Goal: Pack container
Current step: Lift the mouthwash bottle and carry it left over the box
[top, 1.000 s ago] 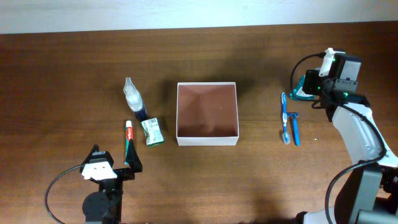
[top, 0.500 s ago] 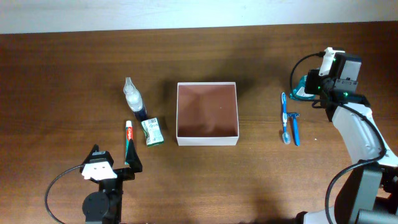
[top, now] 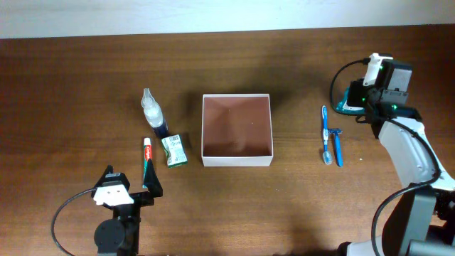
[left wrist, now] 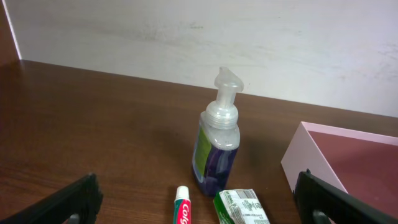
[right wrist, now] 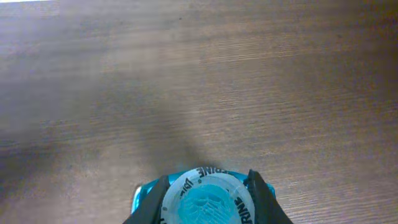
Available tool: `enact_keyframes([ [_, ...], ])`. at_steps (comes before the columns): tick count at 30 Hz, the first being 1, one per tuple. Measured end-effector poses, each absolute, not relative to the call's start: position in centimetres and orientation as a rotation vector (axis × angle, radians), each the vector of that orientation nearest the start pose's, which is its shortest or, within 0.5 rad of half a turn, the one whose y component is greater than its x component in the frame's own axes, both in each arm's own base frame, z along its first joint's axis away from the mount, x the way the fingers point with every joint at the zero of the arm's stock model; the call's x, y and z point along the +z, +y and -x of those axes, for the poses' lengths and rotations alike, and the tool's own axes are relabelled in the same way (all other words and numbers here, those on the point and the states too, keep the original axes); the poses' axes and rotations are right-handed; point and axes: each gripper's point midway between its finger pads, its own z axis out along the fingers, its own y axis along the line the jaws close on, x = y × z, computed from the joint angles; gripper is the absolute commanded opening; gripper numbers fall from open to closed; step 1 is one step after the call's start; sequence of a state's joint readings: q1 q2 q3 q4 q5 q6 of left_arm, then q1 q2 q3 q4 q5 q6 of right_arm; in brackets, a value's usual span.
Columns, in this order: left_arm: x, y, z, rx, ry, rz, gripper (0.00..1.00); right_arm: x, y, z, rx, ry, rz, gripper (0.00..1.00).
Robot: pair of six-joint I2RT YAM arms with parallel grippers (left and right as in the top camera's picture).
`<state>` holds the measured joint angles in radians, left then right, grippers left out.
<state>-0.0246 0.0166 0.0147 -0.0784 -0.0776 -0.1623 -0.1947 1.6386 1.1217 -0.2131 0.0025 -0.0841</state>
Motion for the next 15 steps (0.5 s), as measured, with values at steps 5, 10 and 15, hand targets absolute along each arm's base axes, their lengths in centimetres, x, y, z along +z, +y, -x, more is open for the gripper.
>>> enact_keyframes([
  [5,15.8,0.7,-24.6,-0.078,1.642,0.173,1.0,15.7,-5.0,-45.8,-0.121,2.293,0.003,0.16],
  [10,15.8,0.7,-24.6,-0.078,1.642,0.173,1.0,19.7,-1.2,-45.9,-0.085,2.227,0.093,0.16],
  [15,15.8,0.7,-24.6,-0.078,1.642,0.173,0.99,23.7,1.9,-45.1,-0.042,2.188,0.122,0.16],
])
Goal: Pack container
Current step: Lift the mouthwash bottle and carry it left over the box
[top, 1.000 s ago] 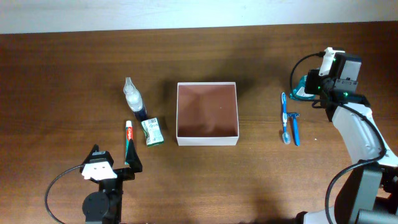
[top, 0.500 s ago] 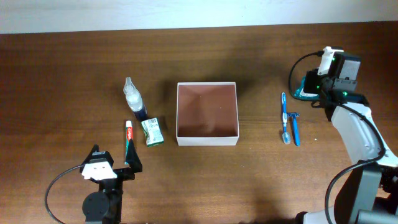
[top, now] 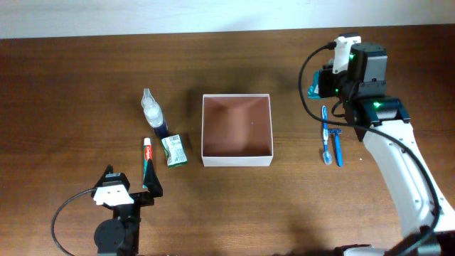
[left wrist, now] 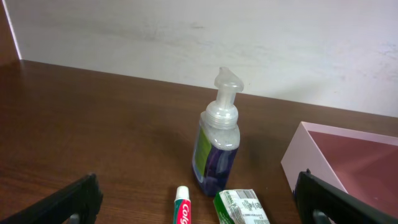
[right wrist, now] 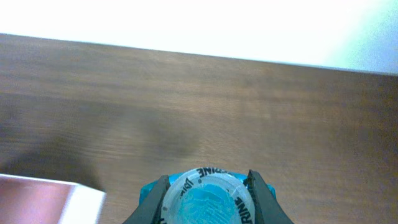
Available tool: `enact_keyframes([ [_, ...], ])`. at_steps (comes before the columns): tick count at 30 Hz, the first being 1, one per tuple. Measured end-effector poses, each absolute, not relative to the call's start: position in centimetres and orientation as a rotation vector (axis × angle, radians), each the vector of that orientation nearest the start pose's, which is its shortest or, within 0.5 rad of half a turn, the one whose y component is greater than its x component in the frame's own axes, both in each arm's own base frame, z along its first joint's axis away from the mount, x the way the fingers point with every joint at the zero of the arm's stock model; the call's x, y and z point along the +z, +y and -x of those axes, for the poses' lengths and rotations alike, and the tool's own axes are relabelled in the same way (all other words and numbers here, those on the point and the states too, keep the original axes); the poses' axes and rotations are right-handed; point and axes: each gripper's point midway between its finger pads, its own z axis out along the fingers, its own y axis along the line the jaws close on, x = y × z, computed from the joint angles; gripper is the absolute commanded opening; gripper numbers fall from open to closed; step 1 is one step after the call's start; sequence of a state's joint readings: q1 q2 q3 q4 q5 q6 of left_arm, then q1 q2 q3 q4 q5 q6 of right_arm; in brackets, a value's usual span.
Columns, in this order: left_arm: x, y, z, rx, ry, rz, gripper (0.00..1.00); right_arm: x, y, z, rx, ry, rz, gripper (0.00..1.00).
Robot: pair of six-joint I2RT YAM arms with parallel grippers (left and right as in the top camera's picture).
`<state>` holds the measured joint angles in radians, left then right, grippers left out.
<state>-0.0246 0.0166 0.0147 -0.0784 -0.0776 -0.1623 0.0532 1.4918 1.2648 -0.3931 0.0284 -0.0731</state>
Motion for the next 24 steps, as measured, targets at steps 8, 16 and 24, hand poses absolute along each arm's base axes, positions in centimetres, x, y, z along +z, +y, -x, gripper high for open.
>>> enact_keyframes([
  [8,15.8,0.7,-24.6,-0.078,1.642,0.173,0.99,28.7,7.9,-43.7,0.089,2.115,0.142,0.16],
  [16,15.8,0.7,-24.6,-0.078,1.642,0.173,0.99,28.8,13.9,-41.5,0.167,2.128,0.201,0.16],
  [24,15.8,0.7,-24.6,-0.078,1.642,0.173,1.0,28.8,18.3,-40.5,0.236,2.114,0.204,0.16],
])
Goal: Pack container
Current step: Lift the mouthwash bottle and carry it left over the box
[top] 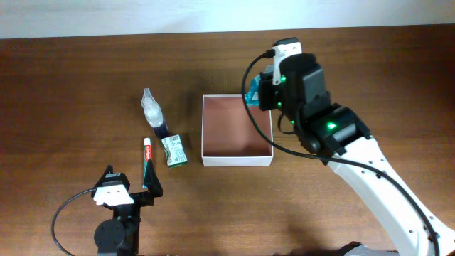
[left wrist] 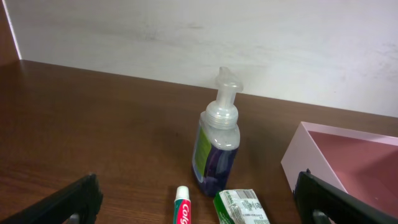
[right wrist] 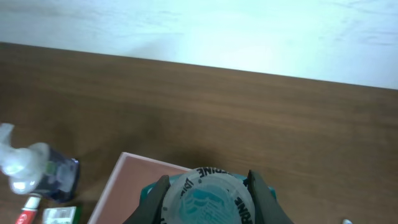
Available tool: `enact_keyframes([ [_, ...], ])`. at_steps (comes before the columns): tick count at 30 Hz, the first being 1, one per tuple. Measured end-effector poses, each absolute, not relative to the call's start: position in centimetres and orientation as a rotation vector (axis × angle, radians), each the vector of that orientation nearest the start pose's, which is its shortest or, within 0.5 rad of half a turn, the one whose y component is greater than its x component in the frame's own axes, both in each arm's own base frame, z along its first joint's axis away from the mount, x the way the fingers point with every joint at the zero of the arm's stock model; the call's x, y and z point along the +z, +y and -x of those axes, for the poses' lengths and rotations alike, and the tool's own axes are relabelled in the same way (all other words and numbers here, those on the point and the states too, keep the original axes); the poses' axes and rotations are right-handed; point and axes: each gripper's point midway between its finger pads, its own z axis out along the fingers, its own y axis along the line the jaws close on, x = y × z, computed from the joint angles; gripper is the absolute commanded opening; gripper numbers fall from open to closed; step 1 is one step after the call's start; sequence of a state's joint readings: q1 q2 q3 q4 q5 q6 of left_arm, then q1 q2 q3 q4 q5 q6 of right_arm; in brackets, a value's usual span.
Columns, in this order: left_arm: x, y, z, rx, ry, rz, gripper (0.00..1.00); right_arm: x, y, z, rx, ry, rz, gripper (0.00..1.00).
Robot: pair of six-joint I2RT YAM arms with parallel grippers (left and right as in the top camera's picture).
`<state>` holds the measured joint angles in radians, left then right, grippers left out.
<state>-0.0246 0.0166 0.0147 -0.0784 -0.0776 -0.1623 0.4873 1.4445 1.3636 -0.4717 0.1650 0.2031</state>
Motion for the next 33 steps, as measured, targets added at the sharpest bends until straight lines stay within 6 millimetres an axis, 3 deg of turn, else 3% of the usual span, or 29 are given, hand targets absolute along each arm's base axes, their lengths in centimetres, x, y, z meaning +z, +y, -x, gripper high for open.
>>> enact_keyframes([
  [5,15.8,0.7,-24.6,-0.078,1.642,0.173,0.99,25.9,20.4,-41.4,0.232,2.158,0.217,0.16],
  [10,15.8,0.7,-24.6,-0.078,1.642,0.173,0.99,22.8,20.7,-42.4,0.181,2.219,0.179,0.16],
  [26,15.8,0.7,-24.6,-0.078,1.642,0.173,0.99,17.2,20.6,-43.8,0.114,2.322,0.095,0.16],
  [33,15.8,0.7,-24.6,-0.078,1.642,0.173,0.99,16.8,20.4,-43.9,0.093,2.327,0.089,0.16],
])
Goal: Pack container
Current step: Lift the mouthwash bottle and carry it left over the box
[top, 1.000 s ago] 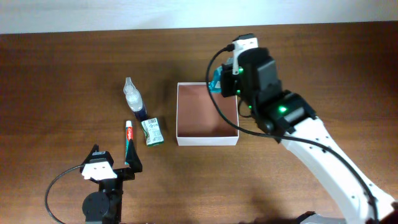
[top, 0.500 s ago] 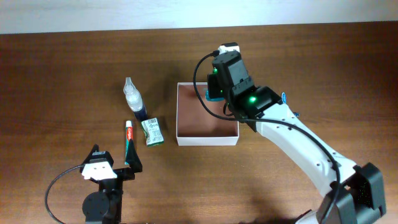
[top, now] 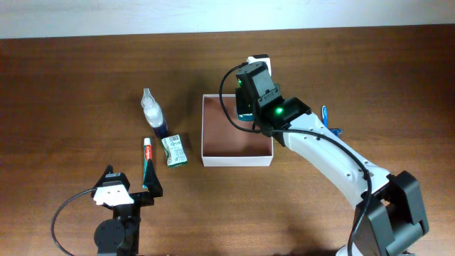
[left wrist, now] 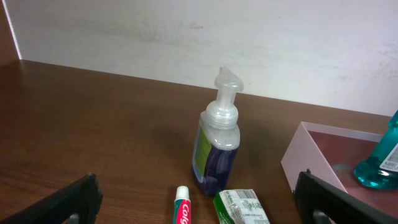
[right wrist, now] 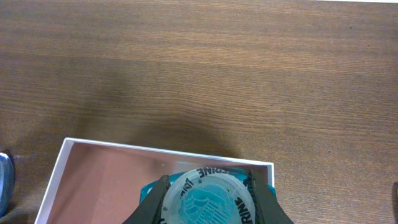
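Observation:
The white box (top: 237, 159) with a pink inside stands mid-table. My right gripper (right wrist: 206, 193) is shut on a teal mouthwash bottle (right wrist: 206, 200), its clear cap between the fingers, over the box's far right corner. The bottle (left wrist: 380, 163) shows inside the box in the left wrist view. A soap pump bottle (top: 152, 114), a toothpaste tube (top: 148, 159) and a green packet (top: 173, 151) lie left of the box. My left gripper (left wrist: 196, 199) is open near the table's front, behind the toothpaste.
A blue toothbrush and razor (top: 327, 116) lie right of the box, mostly hidden by my right arm. A white wall (left wrist: 199, 37) runs along the table's far edge.
My right gripper has moved left and down with the mouthwash bottle, from above the box's far right edge to inside its far right corner. The left arm has not moved.
My right gripper was shut on the mouthwash bottle at the table's far right. Then it held the bottle lifted nearer the toothbrush, then at the box's far right edge, and now in the box. The left gripper stayed open throughout.

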Available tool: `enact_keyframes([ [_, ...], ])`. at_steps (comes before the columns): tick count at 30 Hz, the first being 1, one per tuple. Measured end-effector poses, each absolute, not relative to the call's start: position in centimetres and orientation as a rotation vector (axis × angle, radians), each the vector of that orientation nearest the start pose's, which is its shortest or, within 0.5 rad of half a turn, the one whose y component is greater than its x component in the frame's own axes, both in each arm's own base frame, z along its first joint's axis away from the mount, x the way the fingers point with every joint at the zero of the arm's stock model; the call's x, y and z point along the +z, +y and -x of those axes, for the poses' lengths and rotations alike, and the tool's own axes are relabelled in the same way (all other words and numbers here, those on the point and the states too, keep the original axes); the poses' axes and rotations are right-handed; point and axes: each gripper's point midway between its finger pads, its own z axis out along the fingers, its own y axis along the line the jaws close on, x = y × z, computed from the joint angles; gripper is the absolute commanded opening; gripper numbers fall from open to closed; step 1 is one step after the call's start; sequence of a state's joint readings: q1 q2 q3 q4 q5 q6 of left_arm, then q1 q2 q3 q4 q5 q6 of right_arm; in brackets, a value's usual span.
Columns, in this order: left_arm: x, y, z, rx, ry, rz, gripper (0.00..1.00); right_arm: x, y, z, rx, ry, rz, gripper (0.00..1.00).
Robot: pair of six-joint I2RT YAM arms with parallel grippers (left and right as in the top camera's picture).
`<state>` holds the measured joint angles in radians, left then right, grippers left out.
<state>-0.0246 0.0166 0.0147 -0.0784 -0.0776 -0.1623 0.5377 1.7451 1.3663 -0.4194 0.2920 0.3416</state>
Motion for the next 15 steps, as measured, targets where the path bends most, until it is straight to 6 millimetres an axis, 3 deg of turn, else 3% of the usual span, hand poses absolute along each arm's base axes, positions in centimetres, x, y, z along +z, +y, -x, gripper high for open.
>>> enact_keyframes([
  [15,15.8,0.7,-24.6,-0.078,1.642,0.173,0.99,15.5,19.9,-43.9,0.043,2.357,0.084,0.16],
])
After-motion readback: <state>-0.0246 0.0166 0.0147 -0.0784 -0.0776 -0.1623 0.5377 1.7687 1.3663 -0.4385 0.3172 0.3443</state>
